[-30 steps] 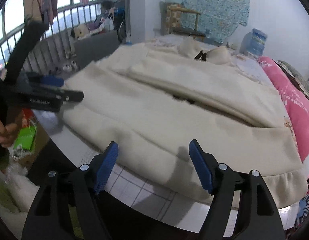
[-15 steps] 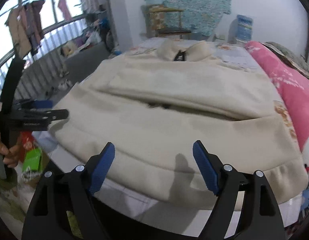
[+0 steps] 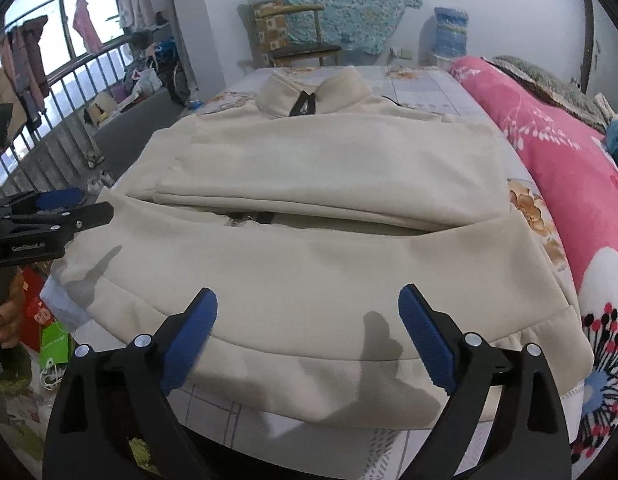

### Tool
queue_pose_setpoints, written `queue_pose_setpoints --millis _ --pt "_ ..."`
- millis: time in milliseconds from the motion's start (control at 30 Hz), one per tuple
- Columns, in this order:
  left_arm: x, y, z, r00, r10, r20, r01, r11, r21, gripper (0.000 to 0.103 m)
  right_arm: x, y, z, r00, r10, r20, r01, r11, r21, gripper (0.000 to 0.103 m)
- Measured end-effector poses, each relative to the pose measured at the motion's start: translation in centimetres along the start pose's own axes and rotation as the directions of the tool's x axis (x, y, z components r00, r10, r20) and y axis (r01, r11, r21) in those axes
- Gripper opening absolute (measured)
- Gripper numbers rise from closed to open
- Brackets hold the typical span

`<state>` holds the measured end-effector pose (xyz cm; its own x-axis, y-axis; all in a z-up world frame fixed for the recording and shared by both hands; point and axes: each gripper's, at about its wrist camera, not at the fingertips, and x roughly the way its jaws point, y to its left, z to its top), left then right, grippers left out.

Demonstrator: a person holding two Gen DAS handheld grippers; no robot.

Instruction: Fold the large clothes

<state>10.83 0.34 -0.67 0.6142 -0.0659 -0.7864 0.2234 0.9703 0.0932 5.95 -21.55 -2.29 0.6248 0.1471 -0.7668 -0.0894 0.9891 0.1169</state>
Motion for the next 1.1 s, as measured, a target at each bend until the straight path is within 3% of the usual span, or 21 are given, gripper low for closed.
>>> queue_pose_setpoints --millis 167,433,1100 --pt "0.7 -1.5 1.9 0.998 0.068 0.002 -0.068 0.996 0.057 0.082 0.4 -1.2 0.8 1.0 0.013 -0.024 -0.012 0.999 0.053 0.09" --pt "1.0 -2.4 2.4 0.992 0.124 0.009 -0.125 0.99 0.058 0.083 1.1 -2.1 1.9 0.999 -0.004 -0.053 0.008 0.997 0.081 0.09" --pt "2.1 -0.4 2.1 0.991 0.133 -0.012 -0.133 0.991 0.01 0.084 3.1 -0.4 4.0 0.992 -0.014 -0.125 0.018 0.999 0.034 0.09"
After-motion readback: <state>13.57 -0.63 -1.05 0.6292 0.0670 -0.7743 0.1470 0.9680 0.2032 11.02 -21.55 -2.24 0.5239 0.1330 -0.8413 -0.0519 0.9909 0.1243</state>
